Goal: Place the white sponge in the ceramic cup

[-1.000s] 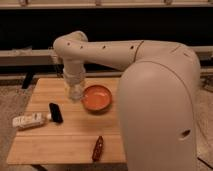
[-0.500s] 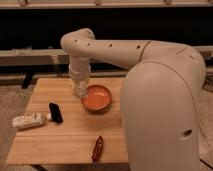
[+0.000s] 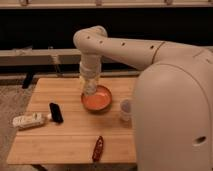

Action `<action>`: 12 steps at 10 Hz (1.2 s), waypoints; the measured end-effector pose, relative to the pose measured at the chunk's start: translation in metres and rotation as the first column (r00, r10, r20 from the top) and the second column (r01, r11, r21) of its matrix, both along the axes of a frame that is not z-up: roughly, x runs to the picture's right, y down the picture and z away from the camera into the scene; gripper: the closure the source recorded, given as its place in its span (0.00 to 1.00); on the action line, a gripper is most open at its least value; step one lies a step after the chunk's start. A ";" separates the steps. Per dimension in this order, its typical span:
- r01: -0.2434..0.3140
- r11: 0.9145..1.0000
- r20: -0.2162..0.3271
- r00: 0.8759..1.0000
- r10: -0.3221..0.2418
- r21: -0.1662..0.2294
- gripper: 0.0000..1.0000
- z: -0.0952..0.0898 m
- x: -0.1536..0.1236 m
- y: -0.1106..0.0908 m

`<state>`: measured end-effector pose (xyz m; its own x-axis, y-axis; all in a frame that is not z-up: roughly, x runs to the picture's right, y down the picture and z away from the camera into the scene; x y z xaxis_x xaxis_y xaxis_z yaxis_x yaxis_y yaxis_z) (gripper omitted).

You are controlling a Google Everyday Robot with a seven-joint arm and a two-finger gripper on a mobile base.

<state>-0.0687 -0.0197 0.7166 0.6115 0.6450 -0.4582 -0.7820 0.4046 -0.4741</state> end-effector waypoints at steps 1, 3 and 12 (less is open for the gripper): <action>-0.010 1.000 -0.016 1.000 0.010 0.001 1.00 0.000 0.013 -0.002; -0.022 1.000 -0.041 0.999 0.022 0.003 1.00 -0.003 0.028 -0.003; -0.108 0.994 -0.166 0.980 0.107 -0.002 1.00 -0.027 0.091 0.006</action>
